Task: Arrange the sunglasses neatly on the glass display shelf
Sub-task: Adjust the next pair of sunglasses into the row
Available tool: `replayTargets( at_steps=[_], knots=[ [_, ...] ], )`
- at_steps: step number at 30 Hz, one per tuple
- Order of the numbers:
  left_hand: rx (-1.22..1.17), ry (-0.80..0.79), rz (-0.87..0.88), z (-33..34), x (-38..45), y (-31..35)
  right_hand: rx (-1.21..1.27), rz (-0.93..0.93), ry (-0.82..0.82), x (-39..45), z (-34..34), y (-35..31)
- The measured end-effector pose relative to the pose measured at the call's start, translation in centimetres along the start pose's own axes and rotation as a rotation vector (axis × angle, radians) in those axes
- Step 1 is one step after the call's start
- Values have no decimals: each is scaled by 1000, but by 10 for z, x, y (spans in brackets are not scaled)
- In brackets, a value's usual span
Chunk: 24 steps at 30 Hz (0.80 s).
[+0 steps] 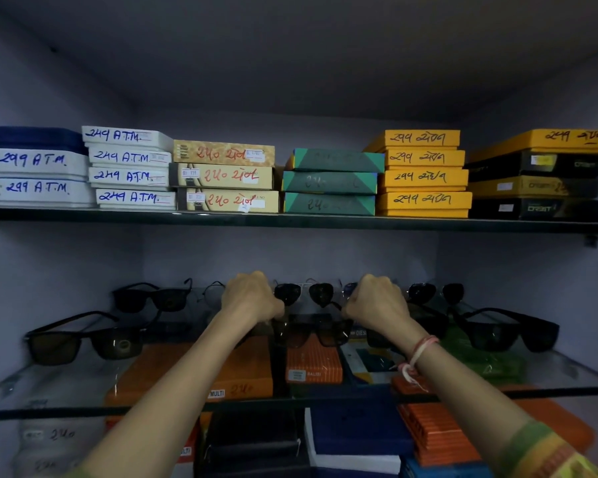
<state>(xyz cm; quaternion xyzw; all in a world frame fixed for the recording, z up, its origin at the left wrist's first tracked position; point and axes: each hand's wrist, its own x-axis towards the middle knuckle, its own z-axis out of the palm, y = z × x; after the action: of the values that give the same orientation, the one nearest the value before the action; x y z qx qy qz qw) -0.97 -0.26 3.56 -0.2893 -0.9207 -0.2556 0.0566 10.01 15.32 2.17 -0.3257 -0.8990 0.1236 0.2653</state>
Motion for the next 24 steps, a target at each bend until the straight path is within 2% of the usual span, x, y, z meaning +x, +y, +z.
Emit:
replayTargets(
  at_steps=[8, 11, 14, 16, 19, 24],
  knots=[
    [29, -47, -36, -1, 5, 0, -152, -75, 13, 0, 2, -5],
    [51, 11, -47, -6, 2, -9, -188, -83, 6, 0, 2, -7],
    [193, 103, -81, -10, -3, -23, -181, -78, 24, -1, 2, -11],
    [293, 68, -123, -14, -7, -32, -162, -95, 73, -2, 4, -16],
    [309, 18, -147, -15, -10, -41, -126, -153, 141, -7, 6, -28],
    [353, 202, -45, -25, -15, -57, -3, -311, 142, -11, 11, -56]
  ],
)
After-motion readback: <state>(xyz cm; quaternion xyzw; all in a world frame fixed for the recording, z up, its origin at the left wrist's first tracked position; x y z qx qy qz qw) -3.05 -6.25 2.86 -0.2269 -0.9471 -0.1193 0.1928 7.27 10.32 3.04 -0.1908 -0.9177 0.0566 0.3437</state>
